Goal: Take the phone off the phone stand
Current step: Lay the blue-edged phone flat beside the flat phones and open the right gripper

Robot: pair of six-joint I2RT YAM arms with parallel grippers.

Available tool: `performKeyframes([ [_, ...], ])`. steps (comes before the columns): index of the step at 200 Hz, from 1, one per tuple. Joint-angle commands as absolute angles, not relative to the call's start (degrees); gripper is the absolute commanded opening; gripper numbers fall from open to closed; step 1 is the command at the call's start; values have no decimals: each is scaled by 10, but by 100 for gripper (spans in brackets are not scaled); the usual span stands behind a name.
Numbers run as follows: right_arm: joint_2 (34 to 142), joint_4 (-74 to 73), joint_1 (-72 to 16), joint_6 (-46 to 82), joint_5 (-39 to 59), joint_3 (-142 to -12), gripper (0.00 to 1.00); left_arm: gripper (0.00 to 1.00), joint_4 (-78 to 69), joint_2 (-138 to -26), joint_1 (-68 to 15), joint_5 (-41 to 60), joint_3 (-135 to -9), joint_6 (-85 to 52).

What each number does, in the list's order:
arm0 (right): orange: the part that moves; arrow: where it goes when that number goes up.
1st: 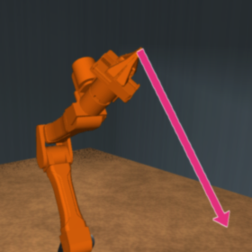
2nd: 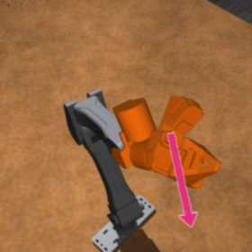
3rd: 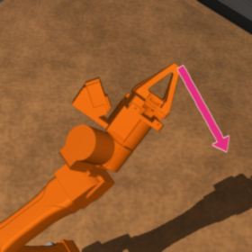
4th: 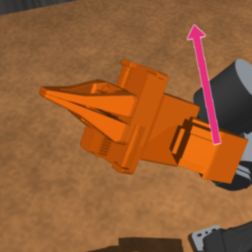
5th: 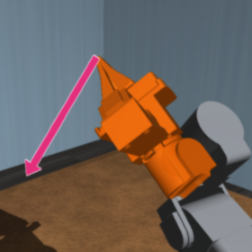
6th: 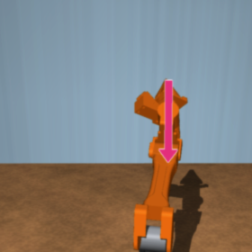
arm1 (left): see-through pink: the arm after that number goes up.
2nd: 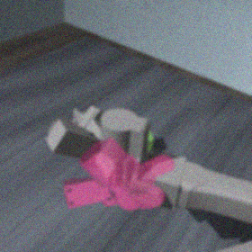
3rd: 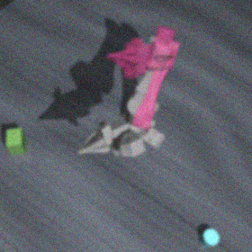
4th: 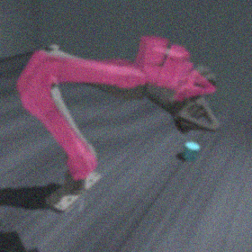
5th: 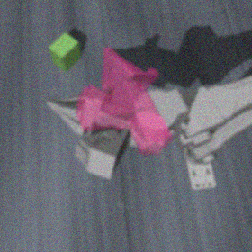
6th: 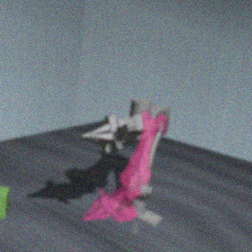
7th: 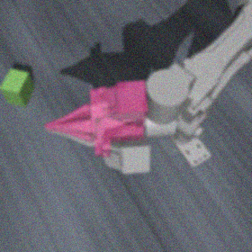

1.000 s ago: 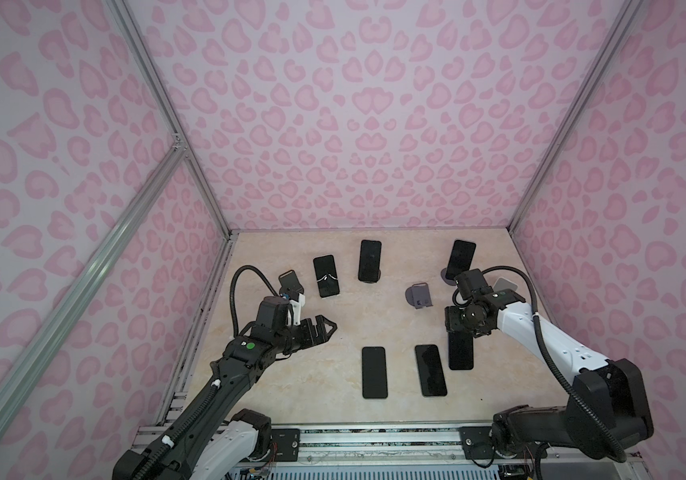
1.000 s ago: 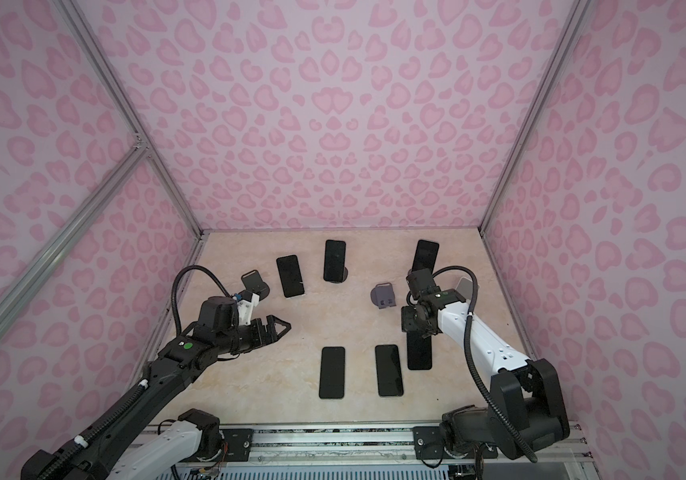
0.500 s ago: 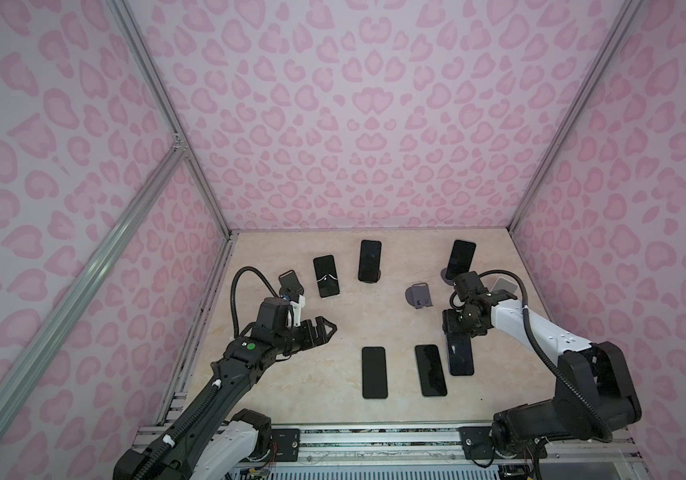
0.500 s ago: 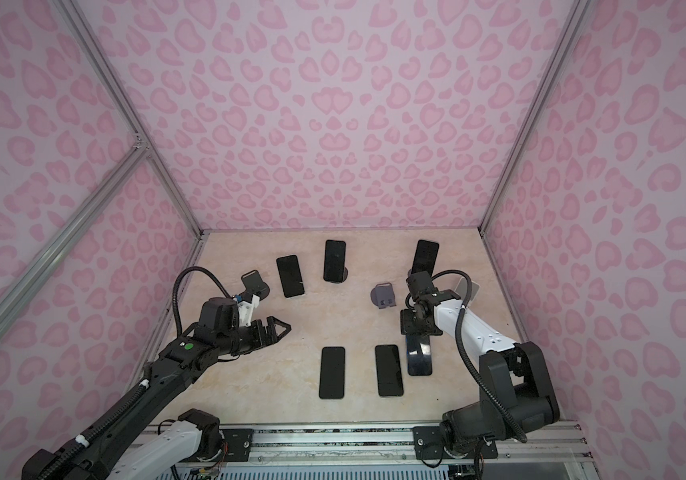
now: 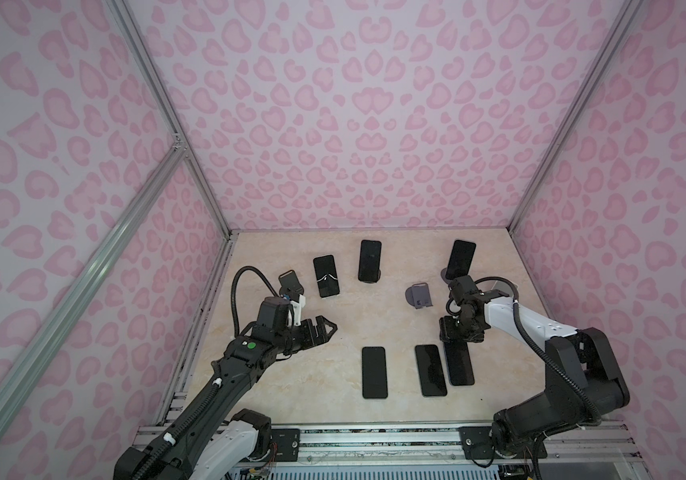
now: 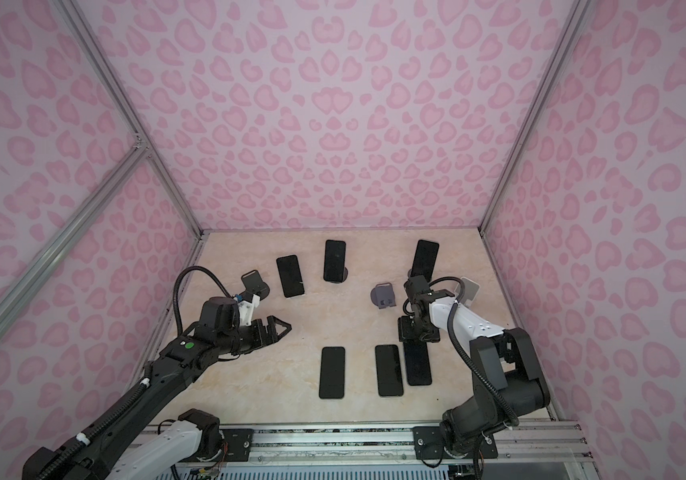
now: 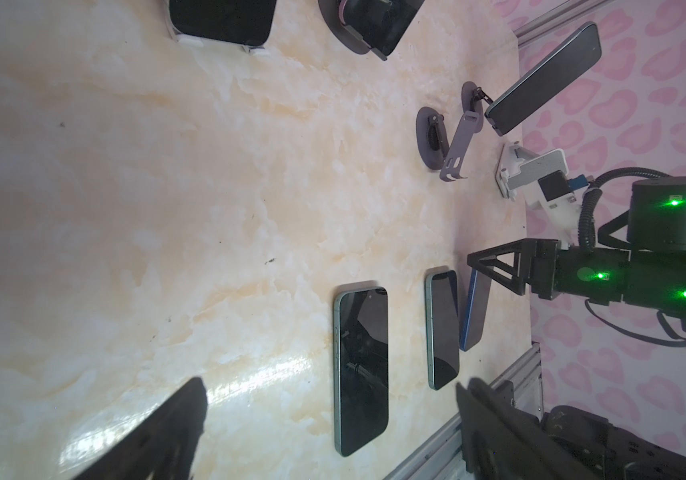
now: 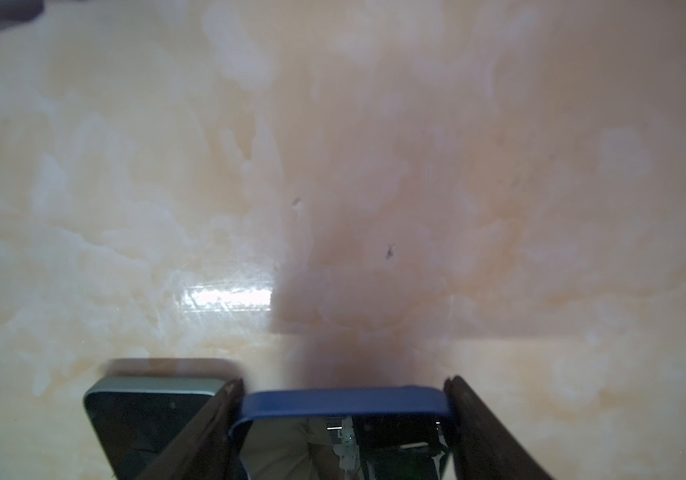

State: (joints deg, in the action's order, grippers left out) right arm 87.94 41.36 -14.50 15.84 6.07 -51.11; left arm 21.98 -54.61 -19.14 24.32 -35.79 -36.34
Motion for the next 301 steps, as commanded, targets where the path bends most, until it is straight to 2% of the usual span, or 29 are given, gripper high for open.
performKeyframes([
  [1,880,433,-145,158,68,-505,57,98,196,-546,-191,253,-365,-361],
  [83,901,441,-145,173,49,-496,60,98,202,-526,-191,250,-355,-366],
  [180,923,423,-156,195,13,-498,72,98,221,-523,-191,238,-362,-359],
  [220,913,424,-159,195,10,-497,79,98,222,-522,-191,238,-358,-362],
  [275,883,428,-159,198,21,-510,80,98,238,-510,-191,235,-365,-361],
  [301,846,454,-160,196,25,-554,84,98,258,-502,-191,228,-380,-354],
])
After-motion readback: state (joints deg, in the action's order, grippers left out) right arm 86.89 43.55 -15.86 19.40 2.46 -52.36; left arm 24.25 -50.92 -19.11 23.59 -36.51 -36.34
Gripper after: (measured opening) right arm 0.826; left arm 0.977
